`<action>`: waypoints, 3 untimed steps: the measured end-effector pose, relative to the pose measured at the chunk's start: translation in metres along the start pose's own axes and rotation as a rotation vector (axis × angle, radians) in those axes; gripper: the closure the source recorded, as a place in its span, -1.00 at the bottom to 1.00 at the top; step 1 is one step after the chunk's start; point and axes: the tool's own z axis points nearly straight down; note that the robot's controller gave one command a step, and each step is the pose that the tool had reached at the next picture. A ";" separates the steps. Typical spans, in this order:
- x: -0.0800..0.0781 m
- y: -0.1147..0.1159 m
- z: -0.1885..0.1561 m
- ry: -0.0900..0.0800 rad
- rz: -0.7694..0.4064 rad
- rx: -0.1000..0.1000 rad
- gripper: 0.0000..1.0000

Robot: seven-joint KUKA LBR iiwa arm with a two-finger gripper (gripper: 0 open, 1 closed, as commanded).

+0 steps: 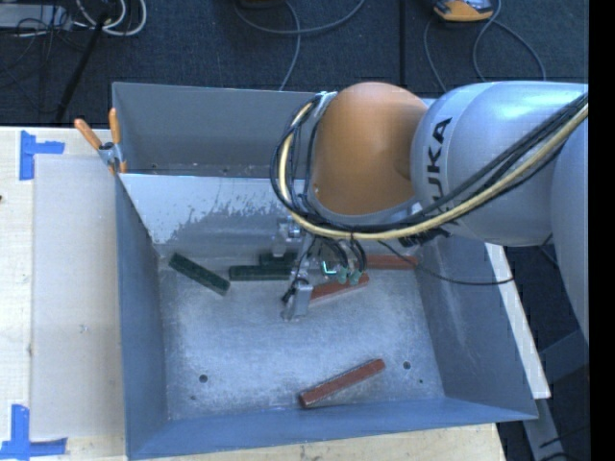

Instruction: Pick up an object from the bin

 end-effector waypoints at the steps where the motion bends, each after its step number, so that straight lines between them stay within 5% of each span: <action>1: -0.036 0.049 0.126 -0.007 0.176 -0.001 -1.00; 2: -0.028 0.093 0.092 -0.012 0.251 -0.005 -1.00; 3: -0.034 0.081 0.093 -0.009 0.514 -0.003 -1.00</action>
Offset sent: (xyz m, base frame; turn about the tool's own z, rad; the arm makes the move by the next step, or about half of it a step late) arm 0.0348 0.0484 -0.1230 0.1775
